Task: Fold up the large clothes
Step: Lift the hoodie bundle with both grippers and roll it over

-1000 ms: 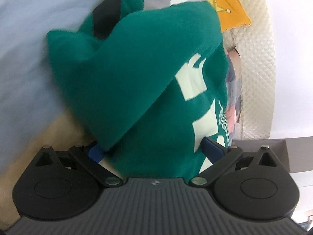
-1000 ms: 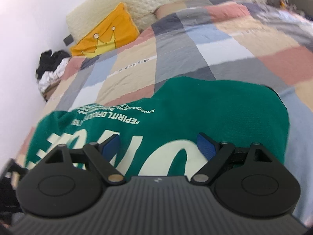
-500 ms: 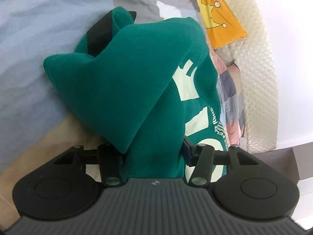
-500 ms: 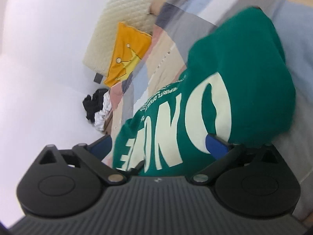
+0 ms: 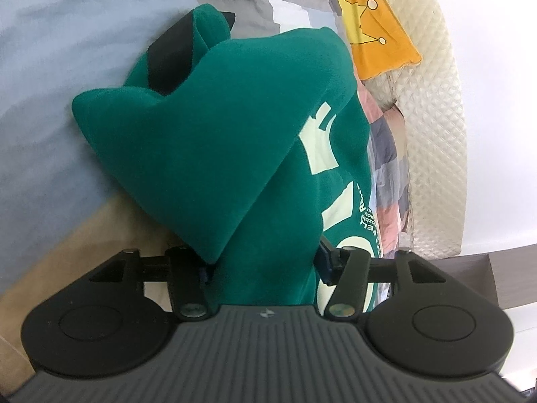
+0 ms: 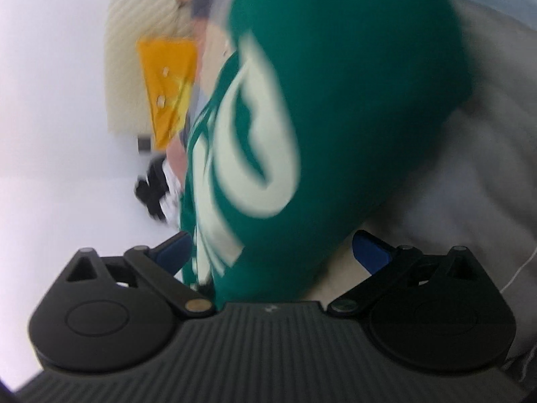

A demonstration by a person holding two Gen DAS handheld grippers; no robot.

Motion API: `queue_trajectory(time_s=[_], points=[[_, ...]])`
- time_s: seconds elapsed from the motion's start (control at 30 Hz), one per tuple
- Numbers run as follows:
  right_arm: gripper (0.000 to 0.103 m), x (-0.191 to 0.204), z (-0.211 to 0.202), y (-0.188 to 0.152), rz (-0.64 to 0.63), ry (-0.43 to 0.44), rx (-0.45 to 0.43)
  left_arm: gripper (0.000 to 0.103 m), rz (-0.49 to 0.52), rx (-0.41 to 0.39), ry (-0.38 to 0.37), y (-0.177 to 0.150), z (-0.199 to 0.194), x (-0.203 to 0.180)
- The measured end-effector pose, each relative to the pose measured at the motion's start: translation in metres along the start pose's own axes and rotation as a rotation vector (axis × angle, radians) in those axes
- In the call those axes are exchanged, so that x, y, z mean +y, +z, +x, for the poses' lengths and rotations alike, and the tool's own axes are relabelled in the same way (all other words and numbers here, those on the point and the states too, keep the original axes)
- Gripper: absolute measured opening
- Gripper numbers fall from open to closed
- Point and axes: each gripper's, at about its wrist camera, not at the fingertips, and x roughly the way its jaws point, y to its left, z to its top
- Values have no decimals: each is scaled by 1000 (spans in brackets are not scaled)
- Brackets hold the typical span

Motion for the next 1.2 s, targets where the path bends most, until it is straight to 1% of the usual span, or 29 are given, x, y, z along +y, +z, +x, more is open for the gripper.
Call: queue_trajectory(time_s=[0.07,0.1,0.2,0.27,0.37,0.5,0.53,0.6,0.67,0.73,0.87,0.93,1.0,1.03,1.1,1.13,1.2], points=[[103,-4,-1,4,49,18,-5,68,-8,10,-6,2,0,1],[103,-4,-1,5,57,20,-6,73,-14,15,-9,3,0,1],[103,-4,-1,6,54,-2,-28,83,-45,26,-32,6,-1,4],[103,-6,-3,9,62,-23,-58,86,-85,25,-55,7,-1,8],[103,-10,-13,13,86,-43,-128,88,-117,22,-64,9,-6,13],[103,-10,-27,18,102,-55,-210,88,-113,9,-48,9,-10,15],[103,-10,-29,18,106,-56,-219,88,-117,2,-35,8,-10,16],[103,-10,-29,18,107,-47,-221,93,-151,-9,-16,6,-5,21],[103,-7,-27,16,79,-52,-218,94,-178,-8,-23,6,2,27],[103,-8,-25,17,78,-53,-223,94,-201,-15,-32,7,5,30],[103,-12,-22,19,83,-54,-249,94,-220,-36,-33,12,10,31],[103,-11,-20,17,78,-56,-256,93,-211,-48,-26,12,11,30],[103,-12,-17,18,74,-59,-255,88,-203,-51,-18,14,12,27],[101,-14,-18,19,74,-59,-252,85,-197,-52,-12,15,13,26],[89,-13,-20,20,68,-54,-249,76,-166,-62,1,19,13,21],[85,-19,-28,20,59,-55,-247,73,-147,-67,7,21,14,17],[76,-17,-31,19,44,-55,-248,63,-115,-76,11,24,12,8]])
